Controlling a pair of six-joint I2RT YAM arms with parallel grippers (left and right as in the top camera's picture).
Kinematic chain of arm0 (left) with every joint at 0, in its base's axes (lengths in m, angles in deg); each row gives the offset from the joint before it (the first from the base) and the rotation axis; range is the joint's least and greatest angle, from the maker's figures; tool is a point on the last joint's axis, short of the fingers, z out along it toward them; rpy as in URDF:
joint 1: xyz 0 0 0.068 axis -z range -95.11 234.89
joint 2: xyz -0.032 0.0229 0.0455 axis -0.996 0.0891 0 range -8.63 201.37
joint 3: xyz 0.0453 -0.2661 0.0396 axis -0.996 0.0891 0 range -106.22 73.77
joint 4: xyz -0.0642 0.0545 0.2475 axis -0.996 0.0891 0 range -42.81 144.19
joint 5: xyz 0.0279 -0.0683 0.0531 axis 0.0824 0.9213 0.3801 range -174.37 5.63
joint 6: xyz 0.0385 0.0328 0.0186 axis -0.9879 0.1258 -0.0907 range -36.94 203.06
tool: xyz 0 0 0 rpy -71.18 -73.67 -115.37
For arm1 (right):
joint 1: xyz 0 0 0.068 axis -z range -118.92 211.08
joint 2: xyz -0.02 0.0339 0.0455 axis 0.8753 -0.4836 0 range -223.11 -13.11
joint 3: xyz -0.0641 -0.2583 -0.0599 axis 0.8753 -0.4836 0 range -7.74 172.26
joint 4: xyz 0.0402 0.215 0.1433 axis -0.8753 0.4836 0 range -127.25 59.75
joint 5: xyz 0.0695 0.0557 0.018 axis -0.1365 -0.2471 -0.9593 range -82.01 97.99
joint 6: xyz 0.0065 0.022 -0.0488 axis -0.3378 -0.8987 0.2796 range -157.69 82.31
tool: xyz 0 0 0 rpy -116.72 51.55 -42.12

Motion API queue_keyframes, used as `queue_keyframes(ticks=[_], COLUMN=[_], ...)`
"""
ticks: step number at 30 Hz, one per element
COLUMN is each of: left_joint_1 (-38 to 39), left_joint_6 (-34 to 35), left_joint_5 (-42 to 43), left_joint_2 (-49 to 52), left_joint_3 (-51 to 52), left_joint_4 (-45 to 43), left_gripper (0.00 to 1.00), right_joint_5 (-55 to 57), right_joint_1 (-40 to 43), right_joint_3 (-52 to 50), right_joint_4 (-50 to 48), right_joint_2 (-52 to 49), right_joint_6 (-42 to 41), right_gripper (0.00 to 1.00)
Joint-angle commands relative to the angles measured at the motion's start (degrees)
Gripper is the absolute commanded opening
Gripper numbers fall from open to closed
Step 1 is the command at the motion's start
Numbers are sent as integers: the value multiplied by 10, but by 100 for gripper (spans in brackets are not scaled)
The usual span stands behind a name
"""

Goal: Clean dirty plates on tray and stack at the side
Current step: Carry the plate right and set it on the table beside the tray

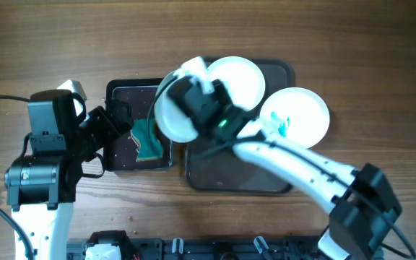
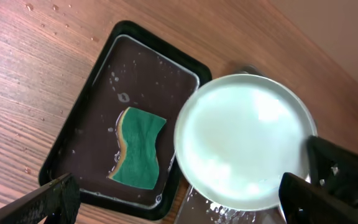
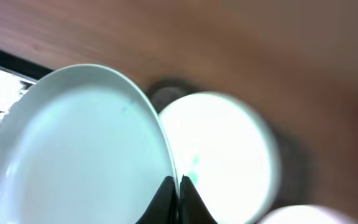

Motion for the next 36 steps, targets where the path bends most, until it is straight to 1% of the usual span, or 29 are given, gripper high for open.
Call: queue_keyframes(ticks=[1, 4, 6, 9, 13, 16, 19, 22, 25, 28, 31, 36], left_joint_1=[-2, -2, -2, -2, -2, -2, -2, -2, -2, -2, -2, -2], left_joint_6=[0, -1, 0, 0, -1, -1, 0, 0, -1, -1, -1, -1], left_joint_5=[9, 9, 9, 9, 9, 9, 9, 9, 9, 9, 9, 9], left_joint_2=[-3, -3, -3, -3, -3, -3, -3, -3, -3, -3, -3, -3], left_joint_3=[-8, -8, -8, -8, -8, -8, -8, -8, -8, -8, -8, -8], left_joint_4=[0, -1, 0, -1, -1, -1, -1, 0, -1, 0, -1, -1], left_gripper=[100, 100, 100, 100, 100, 100, 100, 100, 100, 100, 100, 100], right_joint_5=[-325, -435, -468, -471, -471, -448, -417, -415, -402, -353, -313, -240], right_joint_1=[81, 148, 190, 260, 372, 467, 568, 683, 795, 873, 907, 907], right_joint_3=[4, 3, 3, 3, 3, 2, -19, -52, -84, -115, -145, -205], right_joint_4=[-3, 4, 13, 52, 160, 251, 295, 297, 269, 233, 209, 157], right_joint_2=[71, 115, 146, 198, 243, 247, 242, 237, 226, 213, 194, 156], right_joint_6=[-111, -134, -139, -159, -184, -175, -144, -130, -130, -112, -98, -118], right_gripper=[4, 4, 4, 4, 4, 4, 4, 4, 4, 4, 4, 4])
